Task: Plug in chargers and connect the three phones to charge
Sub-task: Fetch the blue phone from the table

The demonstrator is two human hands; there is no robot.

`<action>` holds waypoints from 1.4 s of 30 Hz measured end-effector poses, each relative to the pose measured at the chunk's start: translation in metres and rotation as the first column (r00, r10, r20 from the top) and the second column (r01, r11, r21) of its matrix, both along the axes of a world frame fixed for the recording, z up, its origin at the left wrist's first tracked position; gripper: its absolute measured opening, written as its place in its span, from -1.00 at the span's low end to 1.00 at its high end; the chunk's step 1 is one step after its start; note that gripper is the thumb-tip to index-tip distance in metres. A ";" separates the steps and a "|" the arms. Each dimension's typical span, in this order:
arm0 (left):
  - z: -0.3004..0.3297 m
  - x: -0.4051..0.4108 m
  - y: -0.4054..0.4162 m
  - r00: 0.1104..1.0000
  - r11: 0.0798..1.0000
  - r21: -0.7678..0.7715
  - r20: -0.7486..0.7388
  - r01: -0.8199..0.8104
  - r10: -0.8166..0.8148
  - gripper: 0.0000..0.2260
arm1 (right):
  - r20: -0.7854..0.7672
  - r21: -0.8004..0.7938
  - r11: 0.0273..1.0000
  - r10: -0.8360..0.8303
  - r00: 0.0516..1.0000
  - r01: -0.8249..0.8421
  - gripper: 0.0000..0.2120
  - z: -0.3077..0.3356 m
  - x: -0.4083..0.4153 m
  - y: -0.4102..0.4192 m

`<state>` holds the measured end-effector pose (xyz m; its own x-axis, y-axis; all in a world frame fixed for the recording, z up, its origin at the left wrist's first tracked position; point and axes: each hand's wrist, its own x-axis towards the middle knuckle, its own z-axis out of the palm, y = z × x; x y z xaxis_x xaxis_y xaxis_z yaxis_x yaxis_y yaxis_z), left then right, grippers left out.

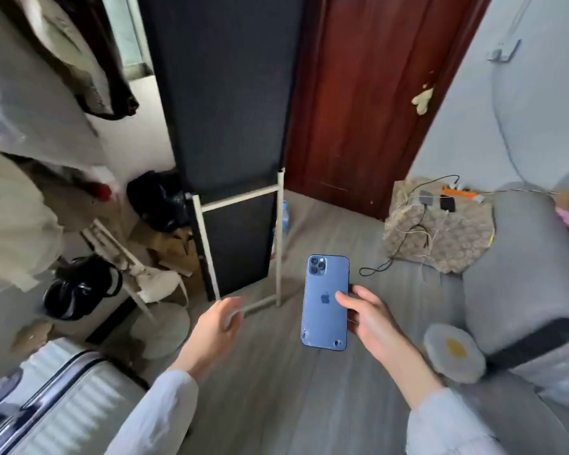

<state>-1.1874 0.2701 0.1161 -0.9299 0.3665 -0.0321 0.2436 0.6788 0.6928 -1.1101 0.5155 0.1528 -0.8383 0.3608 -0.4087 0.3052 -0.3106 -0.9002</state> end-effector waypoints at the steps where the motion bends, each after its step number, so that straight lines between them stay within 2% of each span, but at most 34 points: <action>1: 0.001 -0.017 0.022 0.999 0.999 -0.001 0.016 0.043 -0.043 -0.72 | 0.001 -0.001 0.999 -0.036 0.999 0.036 -0.90 0.001 -0.005 0.018; 6: -0.002 -0.084 0.136 0.962 0.965 -0.011 0.072 0.263 -0.262 -0.75 | 0.010 -0.023 0.971 -0.239 0.971 0.239 -0.86 -0.004 -0.029 0.111; 10: -0.008 -0.128 0.223 0.934 0.940 0.001 0.107 0.341 -0.340 -0.71 | 0.018 -0.047 0.942 -0.332 0.943 0.333 -0.89 -0.016 -0.059 0.190; 16: 0.001 -0.191 0.381 0.917 0.922 0.057 0.098 0.382 -0.386 -0.75 | 0.010 -0.057 0.920 -0.387 0.922 0.387 -0.90 -0.018 -0.114 0.328; 22: 0.010 -0.224 0.528 0.862 0.870 0.105 0.125 0.481 -0.491 -0.75 | 0.022 -0.040 0.910 -0.411 0.911 0.412 -0.89 -0.008 -0.147 0.456; 33: -0.045 -0.340 0.761 0.814 0.846 0.085 0.238 0.527 -0.531 -0.75 | 0.120 -0.052 0.849 -0.518 0.847 0.526 -0.85 -0.051 -0.235 0.679; 42: -0.080 -0.438 0.932 0.799 0.846 -0.030 0.348 0.533 -0.491 -0.75 | 0.315 -0.025 0.824 -0.531 0.786 0.567 -0.81 -0.091 -0.329 0.860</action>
